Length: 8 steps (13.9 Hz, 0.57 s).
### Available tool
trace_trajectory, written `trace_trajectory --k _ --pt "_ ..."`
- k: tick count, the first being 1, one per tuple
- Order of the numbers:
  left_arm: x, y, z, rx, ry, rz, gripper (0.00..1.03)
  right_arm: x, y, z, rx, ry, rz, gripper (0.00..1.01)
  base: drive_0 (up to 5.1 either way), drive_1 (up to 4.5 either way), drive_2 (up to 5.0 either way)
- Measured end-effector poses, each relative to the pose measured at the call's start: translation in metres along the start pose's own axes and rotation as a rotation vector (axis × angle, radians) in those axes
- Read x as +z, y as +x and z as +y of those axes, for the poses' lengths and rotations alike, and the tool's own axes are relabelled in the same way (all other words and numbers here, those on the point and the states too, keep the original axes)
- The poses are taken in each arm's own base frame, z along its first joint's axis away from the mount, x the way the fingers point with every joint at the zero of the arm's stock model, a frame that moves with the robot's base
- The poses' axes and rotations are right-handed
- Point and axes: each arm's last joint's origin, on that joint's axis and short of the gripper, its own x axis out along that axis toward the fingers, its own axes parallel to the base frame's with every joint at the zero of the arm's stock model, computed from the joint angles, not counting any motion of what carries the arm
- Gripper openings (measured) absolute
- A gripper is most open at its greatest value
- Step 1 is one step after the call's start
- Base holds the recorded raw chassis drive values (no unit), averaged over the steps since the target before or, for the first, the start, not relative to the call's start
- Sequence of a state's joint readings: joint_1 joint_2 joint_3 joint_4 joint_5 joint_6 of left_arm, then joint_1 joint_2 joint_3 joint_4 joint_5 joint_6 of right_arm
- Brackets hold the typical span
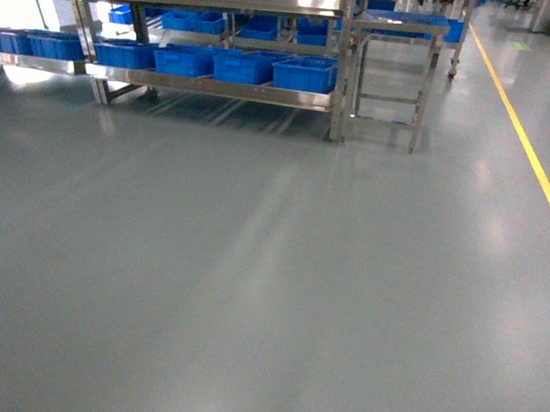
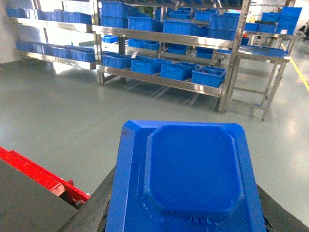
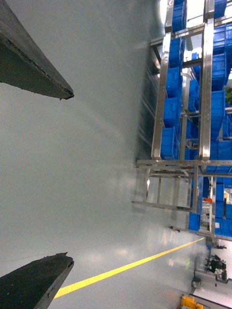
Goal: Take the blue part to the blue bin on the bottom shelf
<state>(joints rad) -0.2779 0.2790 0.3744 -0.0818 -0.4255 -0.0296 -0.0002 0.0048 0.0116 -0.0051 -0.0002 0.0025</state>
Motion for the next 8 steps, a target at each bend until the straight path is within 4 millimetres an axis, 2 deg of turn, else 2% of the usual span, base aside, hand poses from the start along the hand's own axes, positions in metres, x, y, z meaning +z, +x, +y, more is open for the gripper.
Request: trace_trajectory --k 8 --pt "0.0 0.0 0.0 -0.001 0.0 0.0 0.44 0.0 0.0 0.0 0.0 0.0 0.0 0.98 -1.4 -1.44 -1.4"
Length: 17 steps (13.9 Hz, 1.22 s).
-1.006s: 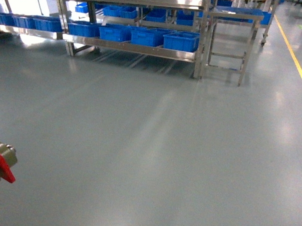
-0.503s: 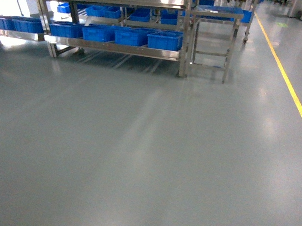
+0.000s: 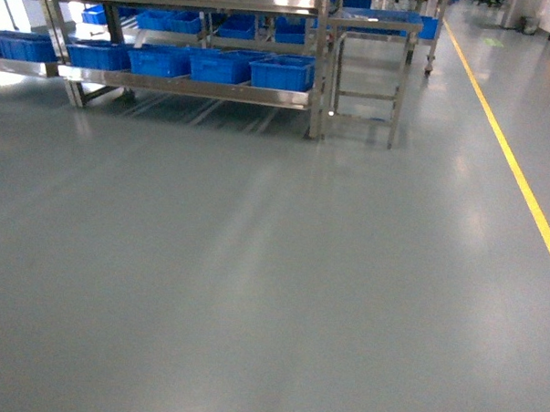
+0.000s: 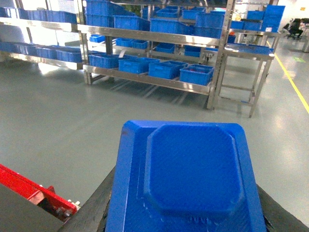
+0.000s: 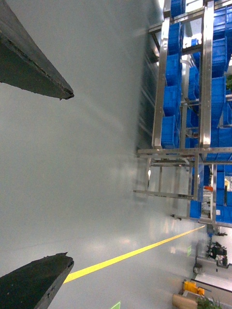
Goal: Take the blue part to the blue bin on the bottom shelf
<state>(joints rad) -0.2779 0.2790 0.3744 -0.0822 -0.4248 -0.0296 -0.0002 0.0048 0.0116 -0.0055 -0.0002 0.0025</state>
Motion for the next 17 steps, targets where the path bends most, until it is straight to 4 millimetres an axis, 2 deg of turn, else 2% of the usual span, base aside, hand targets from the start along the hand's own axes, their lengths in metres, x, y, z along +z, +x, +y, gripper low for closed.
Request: trace_trajectory --k 5,17 --pt "-0.0001 0.0002 -0.0002 -0.003 0.001 0.001 0.44 0.0 0.0 0.0 -0.001 0.0 0.0 0.98 -1.1 -1.1 -1.1" --pt "0.0002 -0.0001 0.0 0.0 -0.001 -0.002 0.43 0.0002 0.0 0.0 0.0 0.0 -0.002 0.98 0.0 4.17 -4.2"
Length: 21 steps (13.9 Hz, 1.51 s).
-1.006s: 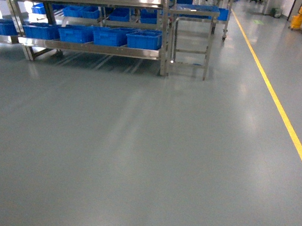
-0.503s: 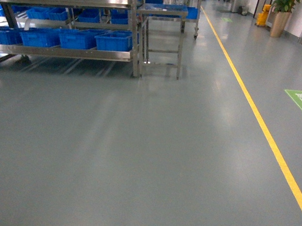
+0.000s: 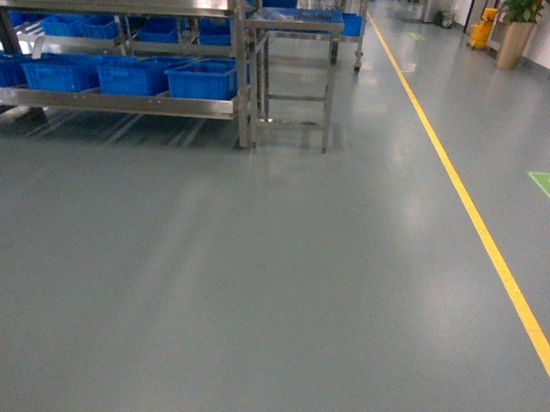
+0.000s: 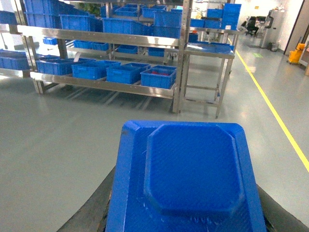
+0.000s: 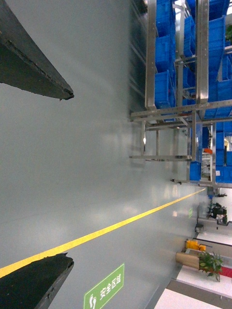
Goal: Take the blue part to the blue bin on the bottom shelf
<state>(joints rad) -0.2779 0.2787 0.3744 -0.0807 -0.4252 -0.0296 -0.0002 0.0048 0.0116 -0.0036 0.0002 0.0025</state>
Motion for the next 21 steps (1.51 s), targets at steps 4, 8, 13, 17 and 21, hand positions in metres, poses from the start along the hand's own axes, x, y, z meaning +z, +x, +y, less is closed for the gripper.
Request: trace_trajectory --k 4,8,13,17,21 --pt "-0.0001 0.0001 -0.0001 -0.001 0.0 0.001 0.43 0.0002 0.0 0.0 0.0 0.0 -0.002 0.98 0.1 4.23 -4.1" --pt "-0.0006 0.0003 -0.0001 0.001 0.003 0.006 0.43 0.0003 0.0 0.0 0.0 0.0 -0.003 0.98 0.0 4.19 -4.1" --pt "0.0 0.0002 -0.0001 0.0 0.0 0.0 0.43 0.0003 0.0 0.0 0.0 0.0 -0.003 0.98 0.0 4.22 -4.1" --pt "-0.0005 0.0003 -0.0001 0.001 0.002 0.005 0.43 -0.0003 0.0 0.0 0.0 0.0 0.003 0.98 0.0 4.15 -4.2" --pt "-0.0002 0.0002 -0.0001 0.0 0.001 0.002 0.43 0.0001 0.0 0.0 0.0 0.0 -0.001 0.98 0.1 4.22 -4.1"
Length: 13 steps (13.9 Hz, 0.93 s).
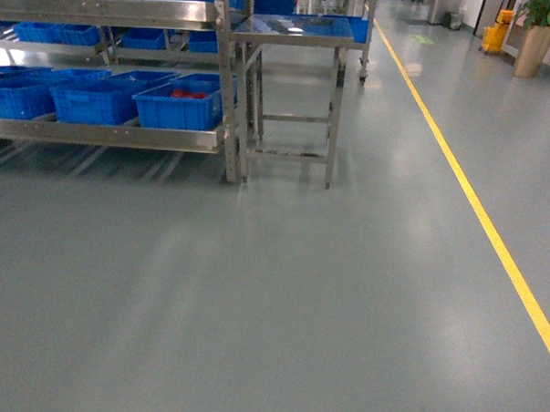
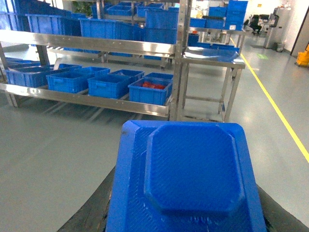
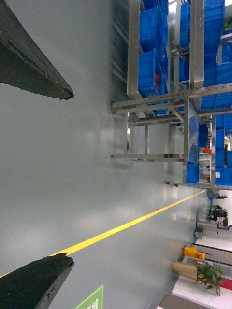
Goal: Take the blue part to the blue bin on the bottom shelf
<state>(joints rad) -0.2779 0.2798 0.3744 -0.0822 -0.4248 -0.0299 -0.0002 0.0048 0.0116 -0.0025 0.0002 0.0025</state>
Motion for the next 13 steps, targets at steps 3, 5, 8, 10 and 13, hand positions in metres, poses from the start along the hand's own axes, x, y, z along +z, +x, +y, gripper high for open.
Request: trace_trajectory --k 3,5,8,10,13 --pt "0.0002 -0.0001 0.0 0.0 -0.001 -0.002 0.43 -0.0004 0.0 0.0 0.0 0.0 0.005 0.98 0.1 4.24 -4.1" --pt "0.0001 -0.0001 0.0 0.001 0.0 -0.001 0.43 -0.0003 0.0 0.0 0.0 0.0 0.003 0.98 0.0 4.17 -4.2" --pt "0.0004 -0.0002 0.0001 0.001 -0.002 -0.004 0.43 0.0002 0.0 0.0 0.0 0.0 -0.002 0.98 0.0 4.17 -4.2" --pt "-0.0001 0.0001 -0.0001 -0.002 0.0 0.001 0.43 0.0001 0.0 0.0 0.0 0.0 -0.001 0.98 0.0 4.19 -4.1" --pt "-0.0005 0.0002 -0.0001 0.0 0.002 0.005 0.43 -0.0004 0.0 0.0 0.0 0.0 0.005 0.98 0.0 4.19 -4.1"
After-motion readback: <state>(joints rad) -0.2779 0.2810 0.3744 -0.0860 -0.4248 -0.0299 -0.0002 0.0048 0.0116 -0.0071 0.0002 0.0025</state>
